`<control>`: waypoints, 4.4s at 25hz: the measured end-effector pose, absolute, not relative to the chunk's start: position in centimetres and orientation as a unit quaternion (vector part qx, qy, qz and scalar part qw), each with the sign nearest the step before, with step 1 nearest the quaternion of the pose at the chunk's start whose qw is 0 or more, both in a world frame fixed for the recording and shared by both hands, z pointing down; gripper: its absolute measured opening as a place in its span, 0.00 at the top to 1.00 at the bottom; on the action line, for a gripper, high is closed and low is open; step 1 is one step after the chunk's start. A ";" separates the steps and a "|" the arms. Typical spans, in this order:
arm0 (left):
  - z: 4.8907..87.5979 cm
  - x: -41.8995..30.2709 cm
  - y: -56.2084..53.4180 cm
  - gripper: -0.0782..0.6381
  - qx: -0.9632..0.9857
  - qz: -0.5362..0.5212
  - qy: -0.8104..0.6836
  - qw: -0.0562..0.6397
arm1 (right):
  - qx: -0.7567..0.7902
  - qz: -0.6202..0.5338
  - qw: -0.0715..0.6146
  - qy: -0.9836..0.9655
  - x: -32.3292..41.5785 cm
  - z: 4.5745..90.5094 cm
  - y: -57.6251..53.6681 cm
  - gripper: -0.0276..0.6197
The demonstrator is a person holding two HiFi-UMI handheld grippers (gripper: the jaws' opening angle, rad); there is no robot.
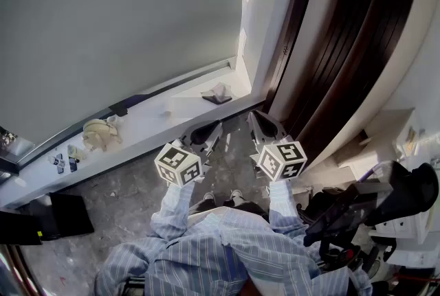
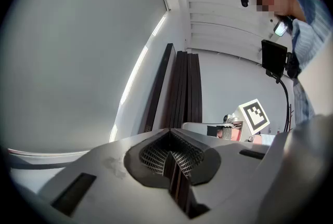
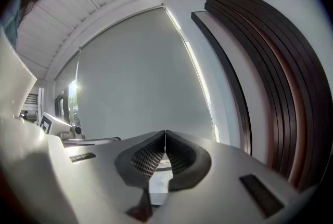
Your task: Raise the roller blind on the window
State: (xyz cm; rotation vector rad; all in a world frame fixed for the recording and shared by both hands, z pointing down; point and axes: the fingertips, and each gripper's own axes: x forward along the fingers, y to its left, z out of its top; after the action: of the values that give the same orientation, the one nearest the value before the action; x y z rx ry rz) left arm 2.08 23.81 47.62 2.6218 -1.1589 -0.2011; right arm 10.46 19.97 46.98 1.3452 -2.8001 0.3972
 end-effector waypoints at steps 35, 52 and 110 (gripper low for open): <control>50.6 8.0 17.2 0.88 0.896 -0.043 -0.413 0.155 | 0.426 0.120 0.005 -0.897 16.9 48.4 12.5 0.94; 49.7 3.0 -4.3 0.88 0.905 -0.034 -0.407 0.118 | 0.483 0.129 0.015 -0.866 14.9 50.6 -3.6 0.94; 49.2 -16.8 -41.0 0.88 0.840 -0.015 -0.523 0.142 | 0.551 -0.054 0.039 -0.832 2.3 35.5 -43.4 0.82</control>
State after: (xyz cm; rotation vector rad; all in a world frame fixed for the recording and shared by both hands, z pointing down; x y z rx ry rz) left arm -16.78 -40.95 49.20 2.4244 -1.5105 -0.0445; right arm 2.33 -43.41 35.51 1.6889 -2.5500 -0.1664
